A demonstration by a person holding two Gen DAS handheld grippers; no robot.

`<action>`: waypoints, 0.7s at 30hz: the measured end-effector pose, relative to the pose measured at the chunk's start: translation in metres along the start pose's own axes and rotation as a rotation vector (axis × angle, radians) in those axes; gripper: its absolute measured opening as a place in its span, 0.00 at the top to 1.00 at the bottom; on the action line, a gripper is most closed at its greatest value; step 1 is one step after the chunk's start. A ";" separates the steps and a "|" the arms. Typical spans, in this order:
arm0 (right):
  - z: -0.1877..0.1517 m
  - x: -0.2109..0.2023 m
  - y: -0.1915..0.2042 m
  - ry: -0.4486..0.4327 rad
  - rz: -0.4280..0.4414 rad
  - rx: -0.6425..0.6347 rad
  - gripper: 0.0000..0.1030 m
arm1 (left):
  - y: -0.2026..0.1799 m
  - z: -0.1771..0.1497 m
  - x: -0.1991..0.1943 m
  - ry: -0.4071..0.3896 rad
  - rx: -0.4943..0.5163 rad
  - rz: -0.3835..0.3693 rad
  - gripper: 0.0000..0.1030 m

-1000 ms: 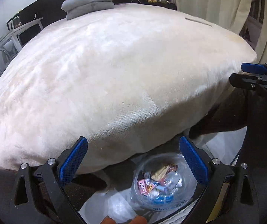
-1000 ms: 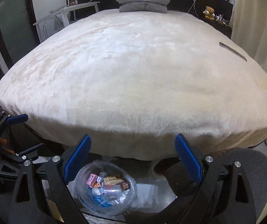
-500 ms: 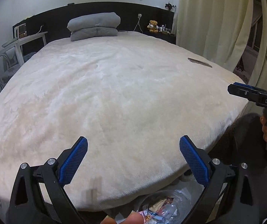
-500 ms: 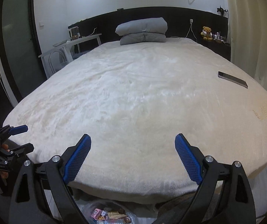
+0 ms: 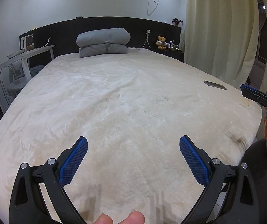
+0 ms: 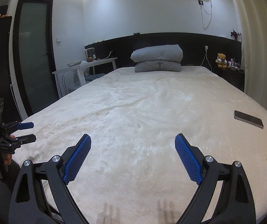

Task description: Collect trash

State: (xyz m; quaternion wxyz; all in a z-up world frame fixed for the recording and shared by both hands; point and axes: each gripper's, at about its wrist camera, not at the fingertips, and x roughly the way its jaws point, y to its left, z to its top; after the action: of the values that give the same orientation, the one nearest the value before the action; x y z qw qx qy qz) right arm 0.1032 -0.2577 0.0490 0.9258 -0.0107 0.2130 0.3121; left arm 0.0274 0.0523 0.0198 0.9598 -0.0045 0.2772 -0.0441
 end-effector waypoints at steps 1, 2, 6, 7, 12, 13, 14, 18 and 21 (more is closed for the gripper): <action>0.002 0.004 -0.003 -0.009 0.012 0.001 0.13 | 0.004 0.004 0.004 -0.013 0.005 0.005 0.06; 0.005 0.008 -0.006 -0.015 0.020 0.004 0.13 | 0.008 0.006 0.007 -0.022 0.009 0.001 0.06; 0.012 0.024 -0.019 -0.032 0.034 -0.002 0.13 | 0.020 0.014 0.020 -0.037 0.021 -0.055 0.06; 0.013 0.027 -0.022 -0.035 0.032 -0.004 0.13 | 0.020 0.015 0.025 -0.034 0.035 -0.062 0.06; 0.013 0.036 -0.037 -0.025 0.036 0.034 0.13 | 0.016 0.015 0.037 -0.038 0.077 -0.084 0.06; 0.013 0.038 -0.037 -0.020 0.038 0.035 0.13 | 0.015 0.014 0.039 -0.035 0.088 -0.081 0.06; 0.013 0.038 -0.037 -0.016 0.034 0.034 0.13 | 0.014 0.014 0.041 -0.029 0.095 -0.079 0.06; 0.011 0.039 -0.036 0.000 0.039 0.026 0.13 | 0.013 0.011 0.043 -0.006 0.091 -0.053 0.06; 0.009 0.038 -0.036 0.001 0.048 0.035 0.13 | 0.012 0.009 0.041 -0.007 0.085 -0.057 0.06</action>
State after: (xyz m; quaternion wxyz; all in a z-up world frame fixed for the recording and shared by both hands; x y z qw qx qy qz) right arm 0.1553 -0.2637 0.0380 0.9180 0.0107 0.2191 0.3304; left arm 0.0673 0.0602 0.0053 0.9585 0.0280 0.2714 -0.0832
